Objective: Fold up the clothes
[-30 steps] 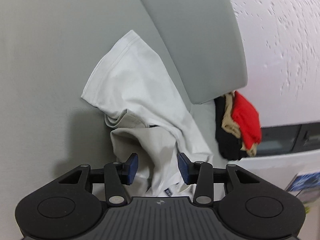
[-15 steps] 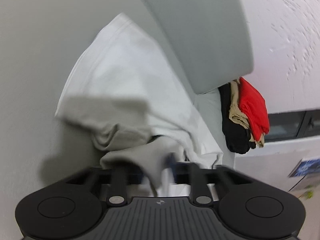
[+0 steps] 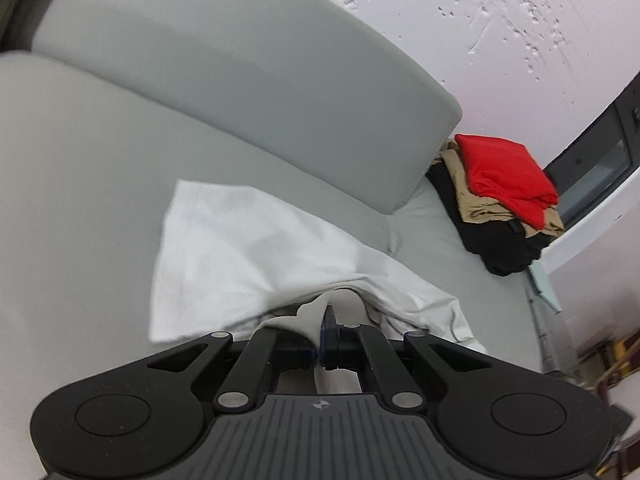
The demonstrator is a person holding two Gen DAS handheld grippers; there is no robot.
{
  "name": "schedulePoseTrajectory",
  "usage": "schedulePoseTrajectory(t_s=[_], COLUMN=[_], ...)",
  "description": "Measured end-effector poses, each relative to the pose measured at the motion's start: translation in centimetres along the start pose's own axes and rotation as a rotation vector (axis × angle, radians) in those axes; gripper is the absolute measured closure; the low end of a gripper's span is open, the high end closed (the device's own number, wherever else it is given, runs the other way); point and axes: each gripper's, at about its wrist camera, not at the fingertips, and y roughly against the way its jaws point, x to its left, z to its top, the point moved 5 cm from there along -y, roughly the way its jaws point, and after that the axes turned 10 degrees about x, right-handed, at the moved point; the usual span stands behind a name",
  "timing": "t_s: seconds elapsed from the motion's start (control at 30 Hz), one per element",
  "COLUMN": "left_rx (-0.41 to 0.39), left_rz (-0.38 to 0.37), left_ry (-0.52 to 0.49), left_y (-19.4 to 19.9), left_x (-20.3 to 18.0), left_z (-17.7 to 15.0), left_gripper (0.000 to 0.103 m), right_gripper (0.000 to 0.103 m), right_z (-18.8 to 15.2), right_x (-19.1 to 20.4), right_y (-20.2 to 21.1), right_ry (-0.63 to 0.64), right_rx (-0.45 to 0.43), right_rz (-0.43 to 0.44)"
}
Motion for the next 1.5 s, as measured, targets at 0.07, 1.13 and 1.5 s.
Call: schedulePoseTrajectory(t_s=[0.07, 1.13, 1.5], left_rx=[-0.037, 0.068, 0.114], left_rz=[0.034, 0.081, -0.040], left_ry=[-0.021, -0.065, 0.220], left_y=[1.9, 13.5, 10.5], left_x=[0.5, 9.2, 14.0], left_z=[0.5, -12.0, -12.5], left_gripper=[0.103, 0.068, 0.063], right_gripper=[0.099, 0.034, 0.064], right_z=[1.2, -11.0, -14.0], right_x=[-0.8, -8.4, -6.7], right_y=[1.2, 15.1, 7.3], right_ry=[-0.078, -0.736, -0.694], right_rx=[-0.031, 0.303, 0.347], right_rz=[0.031, 0.537, 0.457])
